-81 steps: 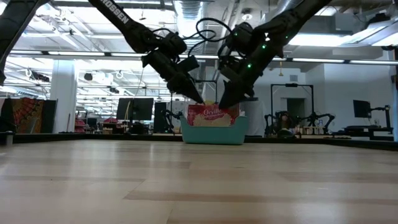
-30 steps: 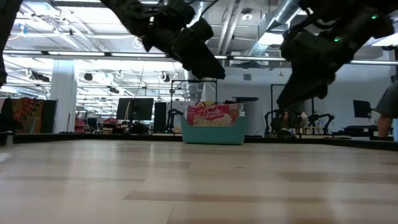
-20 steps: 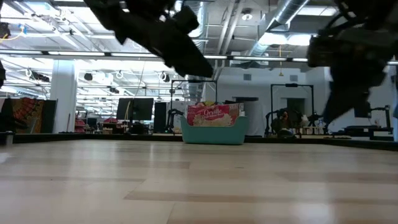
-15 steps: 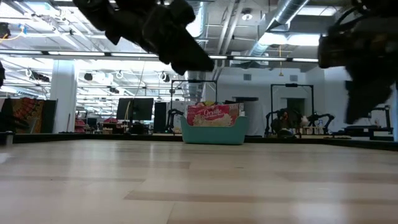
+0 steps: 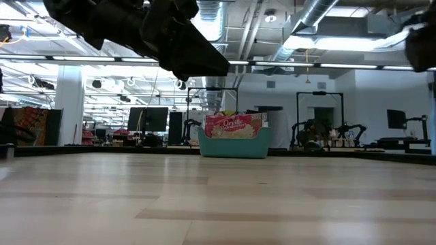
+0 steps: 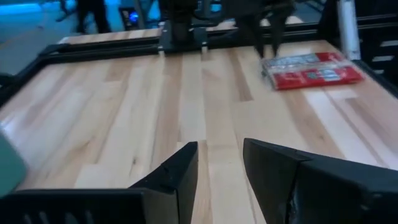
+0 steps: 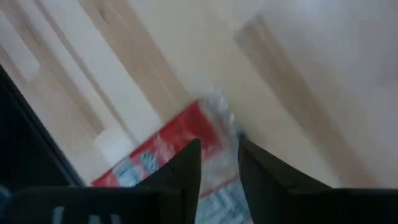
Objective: Sort popcorn bags into baskets
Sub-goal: Put the red popcorn bag into the blue bin
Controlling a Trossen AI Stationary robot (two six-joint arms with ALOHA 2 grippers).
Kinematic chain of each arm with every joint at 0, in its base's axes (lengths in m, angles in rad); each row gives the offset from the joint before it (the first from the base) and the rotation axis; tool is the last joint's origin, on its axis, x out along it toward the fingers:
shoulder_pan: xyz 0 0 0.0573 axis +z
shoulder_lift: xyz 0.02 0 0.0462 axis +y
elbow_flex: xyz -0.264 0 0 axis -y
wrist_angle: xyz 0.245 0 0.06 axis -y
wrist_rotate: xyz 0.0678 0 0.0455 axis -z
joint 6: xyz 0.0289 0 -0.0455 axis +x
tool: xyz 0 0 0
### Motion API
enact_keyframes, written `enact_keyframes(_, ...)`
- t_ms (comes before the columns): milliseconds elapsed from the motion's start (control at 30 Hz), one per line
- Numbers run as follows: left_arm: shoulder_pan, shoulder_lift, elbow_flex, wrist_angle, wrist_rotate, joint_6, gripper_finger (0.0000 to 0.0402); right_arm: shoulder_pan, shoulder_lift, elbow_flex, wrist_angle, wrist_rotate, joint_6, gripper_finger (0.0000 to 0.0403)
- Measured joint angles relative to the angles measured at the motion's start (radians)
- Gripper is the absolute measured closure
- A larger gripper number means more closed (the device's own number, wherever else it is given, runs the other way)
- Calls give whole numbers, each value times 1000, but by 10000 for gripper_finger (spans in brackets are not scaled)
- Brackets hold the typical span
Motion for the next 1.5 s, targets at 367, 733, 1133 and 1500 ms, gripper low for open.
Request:
enact_keyframes(367,-38,0,0,-138,-137,-5,282,69,113,0,-12,-129,377,149)
enact_keyframes(733,-38,0,0,-346,-257,-91,282,48,320,7,208,-207,414,144)
enact_keyframes(1133,-35,0,0,-353,-282,-59,282,-257,327,-2,239,240,48,377)
enact_keyframes(1500,23,0,0,-263,-312,-1,282,-389,100,47,423,407,-603,378)
